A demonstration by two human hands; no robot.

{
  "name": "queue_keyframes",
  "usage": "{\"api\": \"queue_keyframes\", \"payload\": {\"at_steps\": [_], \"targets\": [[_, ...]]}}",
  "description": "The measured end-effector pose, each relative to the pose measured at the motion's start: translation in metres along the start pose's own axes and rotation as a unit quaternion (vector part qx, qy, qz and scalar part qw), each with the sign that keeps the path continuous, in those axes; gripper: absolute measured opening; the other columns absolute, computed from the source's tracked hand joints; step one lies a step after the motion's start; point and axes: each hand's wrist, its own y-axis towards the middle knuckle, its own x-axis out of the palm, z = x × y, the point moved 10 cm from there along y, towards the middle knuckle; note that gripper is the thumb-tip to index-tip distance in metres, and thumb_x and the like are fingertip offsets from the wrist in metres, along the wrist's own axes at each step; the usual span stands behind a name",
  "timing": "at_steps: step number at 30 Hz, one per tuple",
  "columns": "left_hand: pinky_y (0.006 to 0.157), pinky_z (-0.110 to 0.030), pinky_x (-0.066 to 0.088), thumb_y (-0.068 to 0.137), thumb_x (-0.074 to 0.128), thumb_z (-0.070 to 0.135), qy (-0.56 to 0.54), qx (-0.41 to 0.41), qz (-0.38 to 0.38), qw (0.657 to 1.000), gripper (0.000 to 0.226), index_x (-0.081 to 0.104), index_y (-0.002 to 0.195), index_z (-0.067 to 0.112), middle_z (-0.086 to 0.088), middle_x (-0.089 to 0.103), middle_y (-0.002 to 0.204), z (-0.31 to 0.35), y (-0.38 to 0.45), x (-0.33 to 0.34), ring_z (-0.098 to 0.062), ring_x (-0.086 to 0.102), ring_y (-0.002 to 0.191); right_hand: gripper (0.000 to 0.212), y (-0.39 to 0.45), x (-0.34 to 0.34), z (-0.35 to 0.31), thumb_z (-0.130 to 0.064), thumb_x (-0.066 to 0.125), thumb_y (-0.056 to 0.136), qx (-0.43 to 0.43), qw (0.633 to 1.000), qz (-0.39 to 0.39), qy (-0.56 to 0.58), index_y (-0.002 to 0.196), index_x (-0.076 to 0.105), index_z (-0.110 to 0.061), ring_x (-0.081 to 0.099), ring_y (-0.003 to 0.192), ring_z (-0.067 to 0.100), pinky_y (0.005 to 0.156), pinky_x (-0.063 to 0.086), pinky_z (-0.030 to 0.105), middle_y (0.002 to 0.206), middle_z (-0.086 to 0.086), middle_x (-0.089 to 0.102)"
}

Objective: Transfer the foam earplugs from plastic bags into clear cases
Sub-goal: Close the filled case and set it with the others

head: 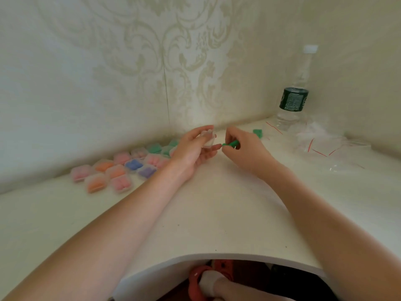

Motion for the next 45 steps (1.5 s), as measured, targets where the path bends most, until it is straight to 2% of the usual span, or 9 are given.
{"api": "queue_keyframes", "payload": {"at_steps": [4, 10, 16, 22, 26, 32, 39, 42, 45], "targets": [[0.052, -0.019, 0.051, 0.095, 0.051, 0.008, -0.053, -0.01, 0.052, 0.997, 0.024, 0.06, 0.117, 0.008, -0.006, 0.059, 0.101, -0.001, 0.005, -0.012, -0.016, 0.064, 0.074, 0.016, -0.011, 0.023, -0.01, -0.018, 0.062, 0.079, -0.051, 0.99, -0.117, -0.066, 0.072, 0.048, -0.016, 0.035, 0.056, 0.007, 0.054, 0.03, 0.019, 0.065, -0.006, 0.048], [0.054, -0.021, 0.055, 0.094, 0.051, 0.0, -0.133, -0.041, 0.032, 0.99, 0.018, 0.053, 0.112, 0.004, -0.014, 0.061, 0.098, -0.008, 0.002, -0.004, -0.019, 0.065, 0.075, 0.009, -0.005, 0.012, 0.002, -0.009, 0.052, 0.082, 0.038, 0.996, -0.028, 0.075, 0.076, 0.046, -0.006, 0.049, 0.054, 0.003, 0.056, 0.036, 0.02, 0.073, 0.013, 0.06], [0.035, -0.014, 0.027, 0.1, 0.045, 0.02, -0.051, -0.069, -0.022, 0.996, 0.024, 0.064, 0.093, 0.008, -0.005, 0.058, 0.093, -0.01, -0.003, 0.012, -0.004, 0.046, 0.046, 0.026, -0.004, 0.008, 0.019, 0.005, 0.034, 0.077, 0.129, 0.973, 0.027, 0.188, 0.066, 0.042, -0.017, 0.038, 0.04, 0.006, 0.041, 0.029, 0.018, 0.059, 0.006, 0.054], [0.061, -0.025, 0.048, 0.095, 0.035, 0.008, -0.185, -0.152, -0.048, 0.97, 0.021, 0.051, 0.107, 0.002, -0.02, 0.054, 0.095, -0.022, -0.01, 0.022, -0.024, 0.055, 0.07, 0.035, -0.005, -0.005, 0.027, 0.011, 0.033, 0.068, 0.164, 0.965, 0.057, 0.196, 0.063, 0.058, -0.013, 0.032, 0.038, 0.009, 0.037, 0.024, 0.016, 0.042, -0.008, 0.046], [0.08, -0.027, 0.048, 0.093, 0.041, -0.012, -0.178, -0.086, -0.038, 0.98, 0.018, 0.049, 0.102, 0.002, -0.021, 0.055, 0.098, -0.013, -0.005, 0.018, -0.029, 0.063, 0.082, 0.031, -0.008, -0.017, 0.032, 0.002, 0.028, 0.05, 0.197, 0.955, 0.083, 0.205, 0.051, 0.057, -0.009, 0.028, 0.039, 0.013, 0.043, 0.021, 0.02, 0.042, 0.003, 0.038], [0.074, -0.019, 0.055, 0.082, 0.066, -0.006, 0.001, 0.028, -0.054, 0.998, 0.029, 0.061, 0.108, 0.004, -0.004, 0.066, 0.097, -0.001, -0.002, 0.013, -0.011, 0.065, 0.083, 0.03, -0.013, -0.016, 0.02, -0.006, 0.029, 0.043, 0.189, 0.964, 0.065, 0.176, 0.051, 0.058, -0.008, 0.031, 0.039, 0.011, 0.048, 0.025, 0.023, 0.031, -0.011, 0.035], [0.071, -0.013, 0.049, 0.062, 0.087, 0.012, 0.244, 0.182, 0.015, 0.952, 0.041, 0.065, 0.096, 0.017, 0.01, 0.065, 0.092, 0.027, -0.013, 0.014, -0.005, 0.063, 0.081, 0.022, -0.012, -0.019, 0.03, 0.001, 0.038, 0.064, 0.229, 0.958, 0.074, 0.156, 0.053, 0.055, -0.008, 0.04, 0.052, 0.023, 0.055, 0.032, 0.027, 0.054, 0.003, 0.042], [0.069, -0.011, 0.047, 0.062, 0.088, 0.019, 0.281, 0.221, 0.034, 0.933, 0.04, 0.065, 0.095, 0.02, 0.012, 0.064, 0.088, 0.033, -0.016, 0.013, -0.003, 0.059, 0.077, 0.025, -0.011, -0.011, 0.037, -0.017, 0.04, 0.082, 0.248, 0.95, 0.051, 0.184, 0.059, 0.047, -0.01, 0.037, 0.051, 0.022, 0.052, 0.034, 0.027, 0.058, 0.003, 0.043], [0.063, -0.026, 0.057, 0.07, 0.083, 0.026, 0.25, 0.211, 0.034, 0.944, 0.03, 0.067, 0.094, 0.02, 0.004, 0.063, 0.082, 0.032, -0.016, 0.013, -0.01, 0.06, 0.071, 0.042, -0.011, -0.004, 0.036, -0.035, 0.041, 0.097, 0.233, 0.957, 0.027, 0.169, 0.061, 0.045, -0.014, 0.035, 0.04, 0.013, 0.038, 0.03, 0.014, 0.052, -0.001, 0.041]]}}
